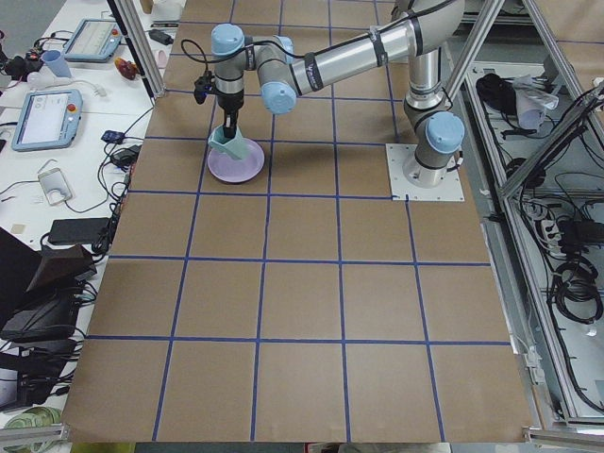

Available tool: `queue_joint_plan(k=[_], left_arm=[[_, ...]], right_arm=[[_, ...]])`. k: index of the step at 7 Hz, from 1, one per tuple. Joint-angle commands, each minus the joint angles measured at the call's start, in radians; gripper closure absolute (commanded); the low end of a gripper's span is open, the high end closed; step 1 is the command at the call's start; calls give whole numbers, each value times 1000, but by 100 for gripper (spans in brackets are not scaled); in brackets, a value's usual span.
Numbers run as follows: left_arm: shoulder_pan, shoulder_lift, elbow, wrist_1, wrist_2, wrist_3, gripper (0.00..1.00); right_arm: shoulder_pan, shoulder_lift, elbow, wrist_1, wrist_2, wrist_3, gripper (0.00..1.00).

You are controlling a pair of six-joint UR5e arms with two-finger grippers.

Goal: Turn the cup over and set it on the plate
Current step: 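Carry the upright cup over the lavender plate with the left gripper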

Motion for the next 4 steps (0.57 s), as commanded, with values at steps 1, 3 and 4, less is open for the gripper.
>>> queue_joint_plan(k=[1, 3, 4], left_arm=[[-41, -8, -41, 78, 24, -14, 100], [-59, -20, -120, 227, 49, -48, 100], [-61, -32, -151, 279, 50, -54, 100]], right_arm=[[0, 0, 0, 0, 0, 0, 0], [0, 0, 0, 0, 0, 0, 0], [0, 0, 0, 0, 0, 0, 0]])
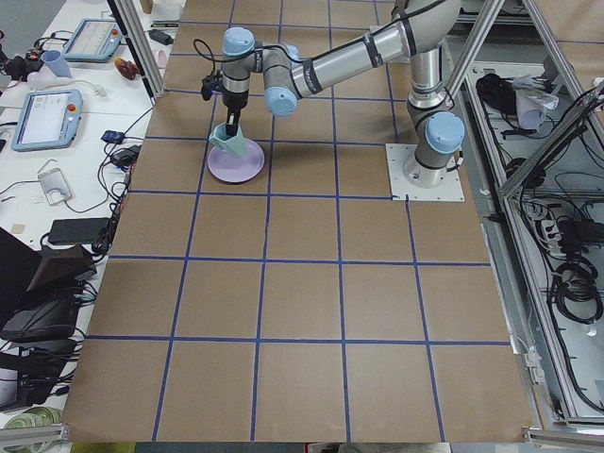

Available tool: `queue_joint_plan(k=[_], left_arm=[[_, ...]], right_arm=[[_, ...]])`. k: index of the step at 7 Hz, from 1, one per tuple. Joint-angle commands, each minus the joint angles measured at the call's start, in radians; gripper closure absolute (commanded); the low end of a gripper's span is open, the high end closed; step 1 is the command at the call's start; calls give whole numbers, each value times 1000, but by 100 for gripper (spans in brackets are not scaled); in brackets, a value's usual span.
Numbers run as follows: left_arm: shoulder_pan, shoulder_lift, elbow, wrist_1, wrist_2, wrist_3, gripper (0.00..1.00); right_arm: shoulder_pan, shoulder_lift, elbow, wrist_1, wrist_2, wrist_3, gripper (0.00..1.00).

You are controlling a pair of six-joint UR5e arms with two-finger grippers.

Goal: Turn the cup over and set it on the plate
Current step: 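Carry the upright cup over the lavender plate with the left gripper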

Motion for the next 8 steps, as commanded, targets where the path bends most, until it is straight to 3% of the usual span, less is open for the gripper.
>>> queue_joint_plan(k=[1, 5, 6, 7, 8], left_arm=[[-4, -20, -51, 81, -2, -16, 100], [-14, -72, -59, 124, -7, -16, 100], [-14, -76, -59, 129, -7, -17, 94], [-14, -76, -57, 129, -11, -16, 49], [-14, -75, -57, 123, -46, -19, 19]], right_arm=[[0, 0, 0, 0, 0, 0, 0], [0, 0, 0, 0, 0, 0, 0], [0, 0, 0, 0, 0, 0, 0], [0, 0, 0, 0, 0, 0, 0], [0, 0, 0, 0, 0, 0, 0]])
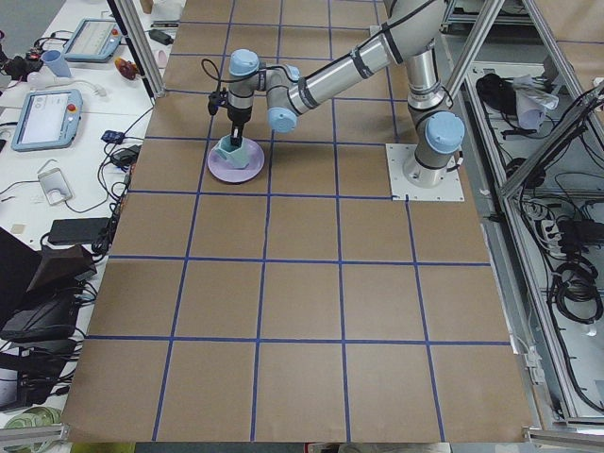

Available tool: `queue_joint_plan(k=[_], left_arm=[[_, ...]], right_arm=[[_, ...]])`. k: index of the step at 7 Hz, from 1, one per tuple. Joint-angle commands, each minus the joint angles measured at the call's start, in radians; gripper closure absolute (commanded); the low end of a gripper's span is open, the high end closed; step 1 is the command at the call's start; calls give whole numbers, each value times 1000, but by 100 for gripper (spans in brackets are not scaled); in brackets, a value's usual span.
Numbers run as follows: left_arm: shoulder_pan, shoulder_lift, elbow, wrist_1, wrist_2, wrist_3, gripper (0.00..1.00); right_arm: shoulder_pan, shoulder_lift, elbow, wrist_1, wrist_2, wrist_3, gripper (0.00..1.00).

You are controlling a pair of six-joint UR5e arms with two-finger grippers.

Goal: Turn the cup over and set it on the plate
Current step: 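Carry the upright cup over the lavender plate with the left gripper, then lower the cup onto the plate and open the left gripper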

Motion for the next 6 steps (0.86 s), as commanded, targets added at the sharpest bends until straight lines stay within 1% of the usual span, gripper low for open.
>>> queue_joint_plan(k=[1, 2, 3, 5, 6], left_arm=[[-3, 7, -1, -6, -57, -16, 0], [-12, 29, 1, -48, -60, -22, 0], [-23, 50, 14, -120, -60, -75, 0], [-31, 104, 66, -191, -62, -112, 0], [-29, 133, 108, -322, -62, -131, 0]], right_arm=[[0, 0, 0, 0, 0, 0, 0], [0, 0, 0, 0, 0, 0, 0], [0, 0, 0, 0, 0, 0, 0], [0, 0, 0, 0, 0, 0, 0], [0, 0, 0, 0, 0, 0, 0]])
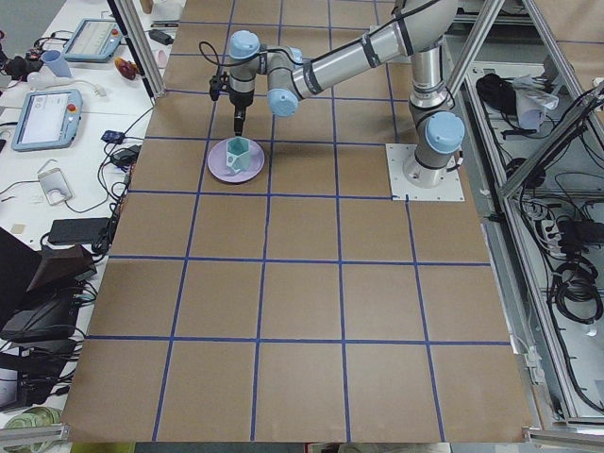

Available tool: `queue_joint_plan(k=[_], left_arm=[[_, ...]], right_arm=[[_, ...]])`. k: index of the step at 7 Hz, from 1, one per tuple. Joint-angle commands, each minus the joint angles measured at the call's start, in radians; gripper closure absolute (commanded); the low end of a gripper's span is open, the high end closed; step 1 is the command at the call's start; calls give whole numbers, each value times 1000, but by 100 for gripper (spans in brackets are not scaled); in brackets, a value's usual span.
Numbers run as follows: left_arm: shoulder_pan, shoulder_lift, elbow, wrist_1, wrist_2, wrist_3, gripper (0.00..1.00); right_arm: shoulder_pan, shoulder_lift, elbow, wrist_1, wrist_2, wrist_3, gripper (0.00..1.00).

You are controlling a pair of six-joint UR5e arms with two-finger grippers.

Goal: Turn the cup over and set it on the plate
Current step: 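Lower the cup onto the plate and open the left gripper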

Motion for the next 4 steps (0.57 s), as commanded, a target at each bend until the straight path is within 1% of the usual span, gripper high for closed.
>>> queue_joint_plan(k=[1, 2, 4], left_arm=[[-1, 63, 108, -252, -2, -51, 0], [-1, 87, 165, -339, -5, -83, 0], [-3, 152, 174, -460, -5, -88, 0]], right_arm=[[0, 0, 0, 0, 0, 0, 0], [0, 0, 0, 0, 0, 0, 0], [0, 0, 0, 0, 2, 0, 0]])
